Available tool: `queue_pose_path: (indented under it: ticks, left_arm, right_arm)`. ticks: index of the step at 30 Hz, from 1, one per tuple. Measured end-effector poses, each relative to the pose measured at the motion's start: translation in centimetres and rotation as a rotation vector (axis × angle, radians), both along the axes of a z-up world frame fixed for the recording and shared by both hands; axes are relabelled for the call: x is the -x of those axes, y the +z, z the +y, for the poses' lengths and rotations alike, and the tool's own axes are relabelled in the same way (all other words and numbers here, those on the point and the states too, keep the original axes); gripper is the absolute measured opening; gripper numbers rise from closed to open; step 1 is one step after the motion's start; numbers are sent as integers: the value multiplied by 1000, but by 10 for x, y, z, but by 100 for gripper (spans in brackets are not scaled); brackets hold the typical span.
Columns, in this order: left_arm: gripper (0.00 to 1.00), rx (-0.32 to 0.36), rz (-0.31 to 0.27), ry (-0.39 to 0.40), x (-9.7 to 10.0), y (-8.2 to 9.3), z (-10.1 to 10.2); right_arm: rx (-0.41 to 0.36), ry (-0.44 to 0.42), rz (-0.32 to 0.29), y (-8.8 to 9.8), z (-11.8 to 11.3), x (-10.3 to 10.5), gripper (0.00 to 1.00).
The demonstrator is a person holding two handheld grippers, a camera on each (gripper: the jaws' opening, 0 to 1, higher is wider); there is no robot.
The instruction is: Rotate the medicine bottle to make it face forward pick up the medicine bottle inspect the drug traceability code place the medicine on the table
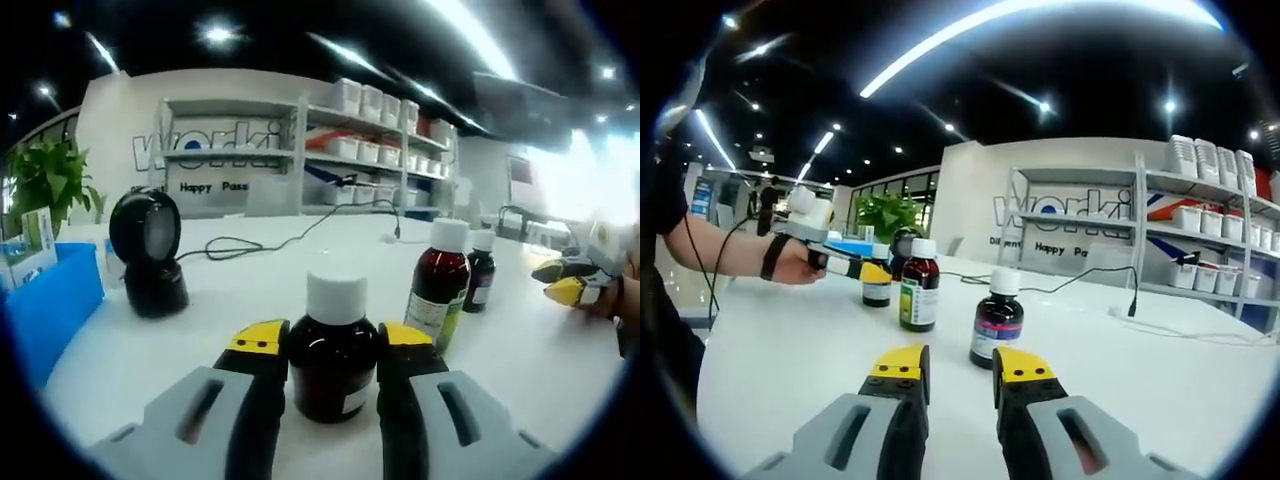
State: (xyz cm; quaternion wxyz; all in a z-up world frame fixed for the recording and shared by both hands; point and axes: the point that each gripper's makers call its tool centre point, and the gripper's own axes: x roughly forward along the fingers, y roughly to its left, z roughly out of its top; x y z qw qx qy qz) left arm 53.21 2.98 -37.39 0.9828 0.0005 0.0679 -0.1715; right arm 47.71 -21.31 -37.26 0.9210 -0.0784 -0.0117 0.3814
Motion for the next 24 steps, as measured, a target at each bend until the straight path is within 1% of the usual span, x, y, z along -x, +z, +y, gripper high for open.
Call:
queue_pose_path:
  ticks: [3, 5, 7, 9, 10, 11, 13, 15, 19, 21, 24]
  left_arm:
    - [26, -14, 5, -80, -1, 0, 0]
    - [26, -9, 4, -133, 0, 1, -5]
    - [26, -17, 0, -159, 1, 2, -4]
    - [26, -23, -8, -202, 4, 3, -10]
    - [26, -28, -7, -214, 4, 2, -10]
    - [26, -12, -3, -236, 5, 2, -12]
    - [26, -11, -6, -252, 6, 2, -12]
    - [26, -8, -8, -266, 6, 1, -8]
    - [26, -3, -6, -268, 6, 2, -9]
    - [26, 5, 3, -251, 6, 2, -10]
    - [26, 5, 2, -215, 5, 1, -8]
  right_arm:
    - [4, 1, 0, 0, 0, 0, 20]
    - [4, 0, 1, -1, 0, 0, 20]
    - [4, -1, 1, -1, 0, 0, 20]
    - [4, 0, 2, -1, 0, 0, 20]
    - [5, 0, 3, -1, 0, 0, 20]
    - [4, 1, 4, -1, 0, 0, 20]
    - [-3, 0, 6, 0, -1, 0, 20]
    - [-5, -2, 7, 0, -1, -1, 20]
    - [0, 0, 5, -1, 0, -1, 20]
    - [1, -1, 4, -1, 0, -1, 20]
    - [-4, -3, 7, 0, -1, -1, 20]
